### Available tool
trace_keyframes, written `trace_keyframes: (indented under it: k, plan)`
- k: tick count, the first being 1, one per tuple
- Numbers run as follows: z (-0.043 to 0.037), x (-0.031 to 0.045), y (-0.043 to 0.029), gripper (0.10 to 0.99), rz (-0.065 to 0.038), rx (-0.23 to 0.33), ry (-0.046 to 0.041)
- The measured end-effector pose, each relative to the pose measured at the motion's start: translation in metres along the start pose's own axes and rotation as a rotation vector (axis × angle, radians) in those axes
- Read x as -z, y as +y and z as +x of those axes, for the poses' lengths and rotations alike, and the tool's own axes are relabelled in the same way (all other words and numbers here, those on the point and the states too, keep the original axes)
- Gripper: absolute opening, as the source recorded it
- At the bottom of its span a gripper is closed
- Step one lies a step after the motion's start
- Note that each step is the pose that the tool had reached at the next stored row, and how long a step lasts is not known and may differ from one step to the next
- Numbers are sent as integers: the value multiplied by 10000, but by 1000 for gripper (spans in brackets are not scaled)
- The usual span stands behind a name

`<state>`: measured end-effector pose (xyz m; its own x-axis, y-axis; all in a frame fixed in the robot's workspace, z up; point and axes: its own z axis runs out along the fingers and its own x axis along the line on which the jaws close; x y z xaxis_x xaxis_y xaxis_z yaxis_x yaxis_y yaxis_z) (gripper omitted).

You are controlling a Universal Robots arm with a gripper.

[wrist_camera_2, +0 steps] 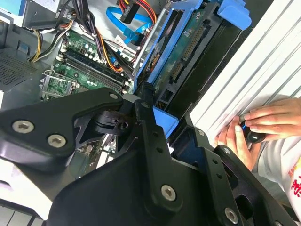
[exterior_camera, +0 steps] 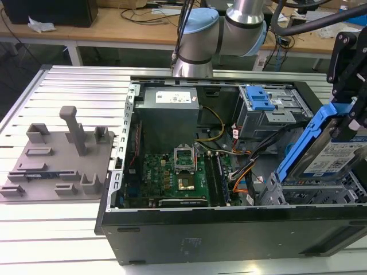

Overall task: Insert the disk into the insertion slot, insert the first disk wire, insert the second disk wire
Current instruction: 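Insert the disk into the insertion slot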

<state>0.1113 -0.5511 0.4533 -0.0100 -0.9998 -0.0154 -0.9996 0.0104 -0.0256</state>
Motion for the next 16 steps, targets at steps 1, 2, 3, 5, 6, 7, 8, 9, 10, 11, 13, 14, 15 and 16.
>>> trace_keyframes:
  k: [1, 2, 3, 5, 6, 7, 8, 9, 10, 11, 13, 14, 15, 16]
  plan:
    - [0, -16, 0, 365, 0, 0, 1]
    - [1, -31, 0, 365, 0, 0, 1]
    - [1, -49, 1, 365, 0, 0, 3]
    - [1, -72, 1, 365, 0, 0, 1]
    - [1, -97, 2, 365, 0, 0, 0]
    - [2, -114, 3, 365, 0, 0, 1]
    - [2, -124, 3, 365, 0, 0, 0]
    - [2, -143, 3, 365, 0, 0, 1]
    - [2, -154, 4, 365, 0, 0, 1]
    - [3, -175, 4, 365, 0, 0, 1]
    - [3, -207, 5, 365, 0, 0, 0]
    - [4, -239, 6, 365, -1, 0, 0]
    - [4, -270, 7, 365, -3, -1, 0]
    - [5, -287, 7, 365, -4, -1, 1]
